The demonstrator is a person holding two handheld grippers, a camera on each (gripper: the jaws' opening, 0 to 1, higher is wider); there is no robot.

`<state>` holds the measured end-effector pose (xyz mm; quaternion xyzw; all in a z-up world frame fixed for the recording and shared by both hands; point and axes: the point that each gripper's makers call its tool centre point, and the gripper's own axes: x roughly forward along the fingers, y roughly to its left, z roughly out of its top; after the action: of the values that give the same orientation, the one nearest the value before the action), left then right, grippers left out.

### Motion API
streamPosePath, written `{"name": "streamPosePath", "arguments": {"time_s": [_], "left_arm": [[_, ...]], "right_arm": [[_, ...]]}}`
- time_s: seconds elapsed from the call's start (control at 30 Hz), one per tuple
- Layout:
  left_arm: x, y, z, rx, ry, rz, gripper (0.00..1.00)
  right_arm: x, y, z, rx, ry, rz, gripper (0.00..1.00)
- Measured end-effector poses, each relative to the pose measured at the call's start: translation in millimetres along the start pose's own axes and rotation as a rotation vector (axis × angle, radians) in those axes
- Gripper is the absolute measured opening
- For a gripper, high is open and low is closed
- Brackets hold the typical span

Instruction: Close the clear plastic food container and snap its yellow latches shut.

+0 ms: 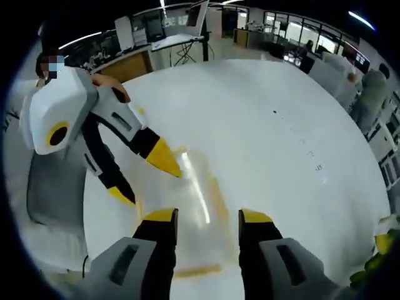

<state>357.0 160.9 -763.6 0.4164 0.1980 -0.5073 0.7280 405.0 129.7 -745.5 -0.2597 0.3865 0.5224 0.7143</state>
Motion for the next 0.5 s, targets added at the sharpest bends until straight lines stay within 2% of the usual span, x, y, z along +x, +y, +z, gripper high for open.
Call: {"name": "streamPosePath", "arguments": {"time_s": [0.1,0.13,0.23,0.37,0.5], "left_arm": [[-0.4,3.3,-5.7,-0.02,0.009,-0.004,0.67],[-1.2,4.2,-6.4,-0.021,0.008,-0.006,0.7],[-3.6,7.3,-8.4,-0.028,0.008,-0.009,0.71],[-5.8,14.6,-8.2,-0.046,-0.012,-0.009,0.77],[-7.9,21.4,-12.0,-0.04,-0.013,-0.009,0.77]], "right_arm": [[-0.3,4.1,-0.4,0.016,-0.032,0.018,0.4],[-0.5,3.6,-1.0,0.018,-0.036,0.017,0.4],[-1.6,4.1,-2.6,0.017,-0.048,0.007,0.44],[-5.1,8.7,-4.1,-0.013,-0.066,0.006,0.53],[-8.6,9.2,-7.7,-0.022,-0.079,0.001,0.58]]}}
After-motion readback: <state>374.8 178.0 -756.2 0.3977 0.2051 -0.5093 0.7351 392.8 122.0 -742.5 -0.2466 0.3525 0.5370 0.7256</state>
